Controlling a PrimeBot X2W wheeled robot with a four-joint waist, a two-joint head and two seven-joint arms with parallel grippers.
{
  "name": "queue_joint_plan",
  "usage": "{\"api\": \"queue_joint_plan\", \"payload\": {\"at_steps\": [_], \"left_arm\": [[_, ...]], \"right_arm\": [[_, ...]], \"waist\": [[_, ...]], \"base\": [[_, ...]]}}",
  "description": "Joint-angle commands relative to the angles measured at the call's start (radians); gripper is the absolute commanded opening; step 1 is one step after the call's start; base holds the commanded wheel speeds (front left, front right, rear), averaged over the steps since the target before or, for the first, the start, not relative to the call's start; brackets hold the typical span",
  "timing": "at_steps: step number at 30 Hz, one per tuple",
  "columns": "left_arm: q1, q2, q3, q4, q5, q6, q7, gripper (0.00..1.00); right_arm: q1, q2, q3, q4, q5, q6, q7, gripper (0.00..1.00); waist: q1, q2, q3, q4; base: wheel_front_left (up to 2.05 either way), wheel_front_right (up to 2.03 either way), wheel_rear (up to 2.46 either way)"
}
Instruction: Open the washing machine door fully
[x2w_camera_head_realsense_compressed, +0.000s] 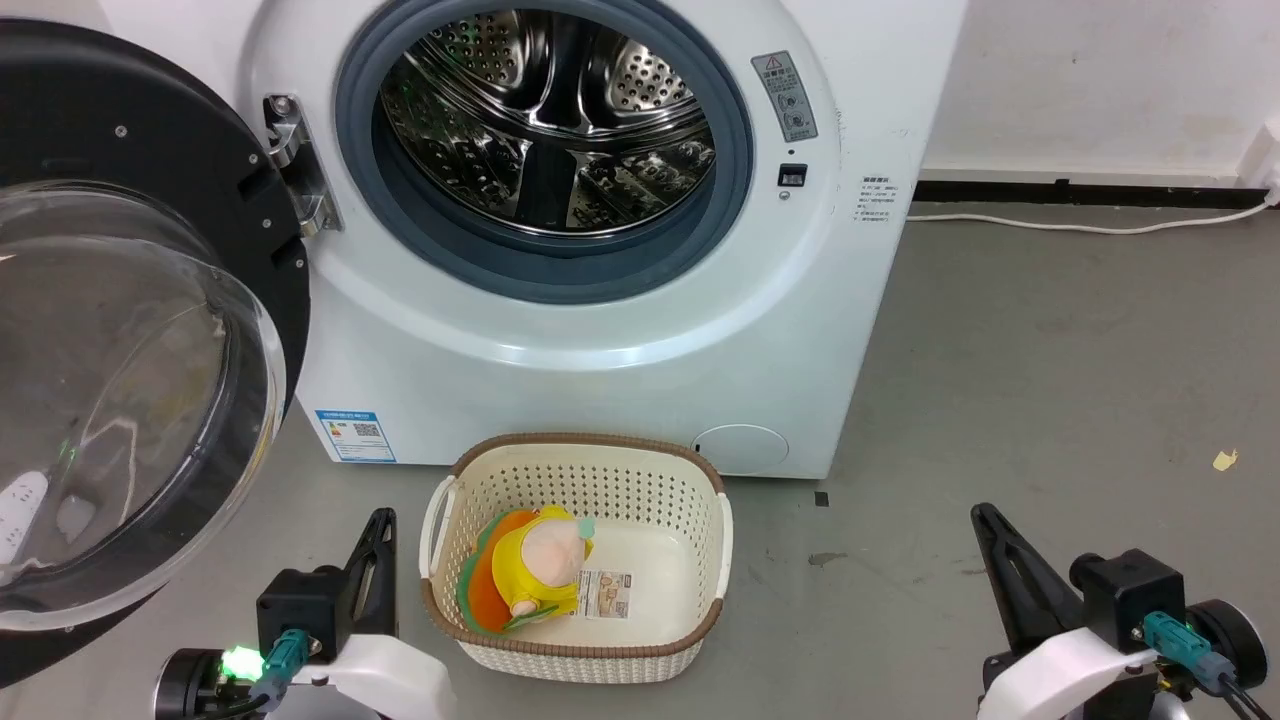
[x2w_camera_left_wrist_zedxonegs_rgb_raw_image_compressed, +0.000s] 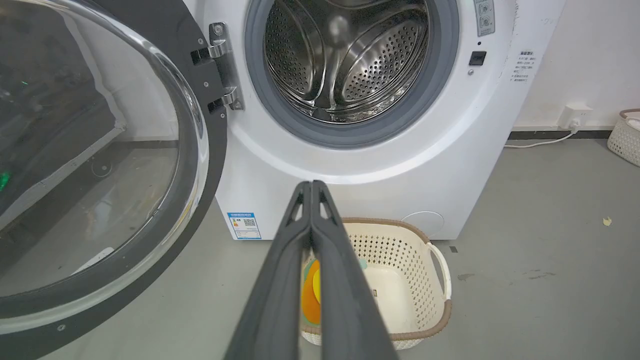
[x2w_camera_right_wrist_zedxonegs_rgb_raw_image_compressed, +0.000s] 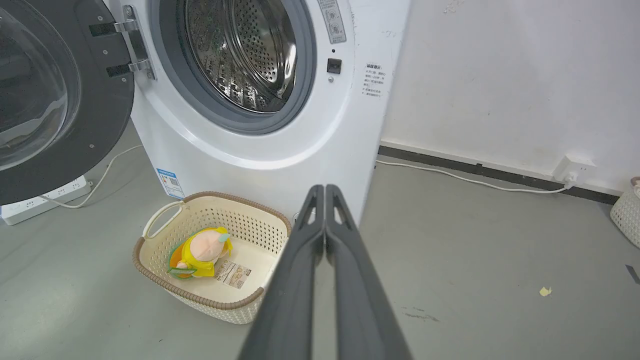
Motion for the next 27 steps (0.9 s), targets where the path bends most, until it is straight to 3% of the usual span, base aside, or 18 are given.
{"api": "queue_joint_plan", "payload": {"at_steps": [1,27], "left_arm": [[-0.015,0.000,0.000,-0.004,0.009,0.003,0.000,0.00],[-0.015,0.000,0.000,-0.004,0.009,0.003,0.000,0.00]], "right_arm": [[-0.012,0.005,-0.001,-0.004,-0.008,0.001,0.001,0.00],[-0.012,0.005,-0.001,-0.004,-0.008,0.001,0.001,0.00]], "waist": [[0.0000,0.0000,0.000,0.000],[0.0000,0.0000,0.000,0.000]], "base": [[0.00,0.00,0.00],[0.00,0.00,0.00]]}}
